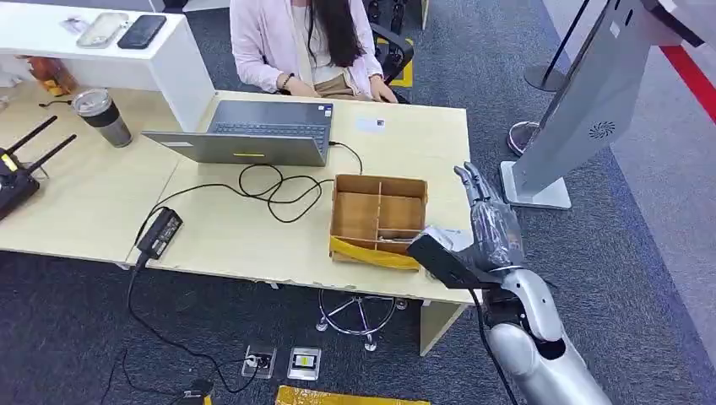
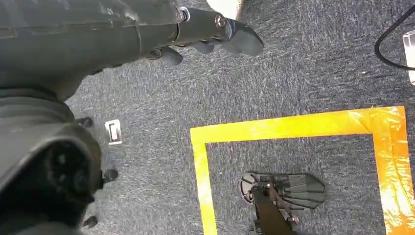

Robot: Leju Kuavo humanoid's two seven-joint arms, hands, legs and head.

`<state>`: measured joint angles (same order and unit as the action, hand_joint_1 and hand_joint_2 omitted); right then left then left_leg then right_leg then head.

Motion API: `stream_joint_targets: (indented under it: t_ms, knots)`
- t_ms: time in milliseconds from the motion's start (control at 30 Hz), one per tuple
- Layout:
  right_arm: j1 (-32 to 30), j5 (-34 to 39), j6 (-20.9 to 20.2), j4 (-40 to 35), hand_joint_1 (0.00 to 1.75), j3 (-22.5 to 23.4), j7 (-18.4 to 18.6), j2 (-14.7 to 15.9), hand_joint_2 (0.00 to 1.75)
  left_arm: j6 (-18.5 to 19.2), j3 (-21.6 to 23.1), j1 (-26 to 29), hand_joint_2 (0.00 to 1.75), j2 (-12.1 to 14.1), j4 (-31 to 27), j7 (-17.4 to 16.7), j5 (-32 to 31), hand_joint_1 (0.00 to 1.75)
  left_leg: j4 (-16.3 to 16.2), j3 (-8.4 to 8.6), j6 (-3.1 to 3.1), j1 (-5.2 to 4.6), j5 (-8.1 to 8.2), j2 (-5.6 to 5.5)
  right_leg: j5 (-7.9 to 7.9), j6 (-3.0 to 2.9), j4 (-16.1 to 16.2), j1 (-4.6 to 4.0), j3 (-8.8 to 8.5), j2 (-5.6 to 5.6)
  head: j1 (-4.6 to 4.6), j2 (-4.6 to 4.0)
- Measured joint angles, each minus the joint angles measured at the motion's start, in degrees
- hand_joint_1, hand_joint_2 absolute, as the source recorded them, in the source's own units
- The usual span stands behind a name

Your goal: Pass the card to the sensor for recognition and then transmit it.

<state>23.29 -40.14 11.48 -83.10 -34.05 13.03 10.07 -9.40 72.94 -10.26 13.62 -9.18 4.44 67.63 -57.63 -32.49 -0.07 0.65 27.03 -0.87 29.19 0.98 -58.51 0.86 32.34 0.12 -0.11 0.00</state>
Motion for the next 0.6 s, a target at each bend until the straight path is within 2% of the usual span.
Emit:
stream_joint_targets:
  t_ms: [200,600]
  knots:
    - [0.0,-5.6,1.7,2.8,0.00,-0.3,0.4,-3.0,1.75,-0.3,0.0,0.0,0.00,-0.4,0.0,0.0,0.0,0.00,0.0,-0.02,0.00,0.00,0.00,0.00,0.00,0.00,0.0,0.00,0.00,0.00,0.00,0.00]
    - [0.1,-9.1,0.2,7.6,0.00,-0.5,0.4,-8.8,1.75,-0.3,0.0,0.0,0.00,-0.8,0.0,0.0,0.0,0.00,0.0,-0.02,0.00,0.00,0.00,-0.01,0.01,-0.02,0.0,0.00,0.00,-0.01,0.02,0.00]
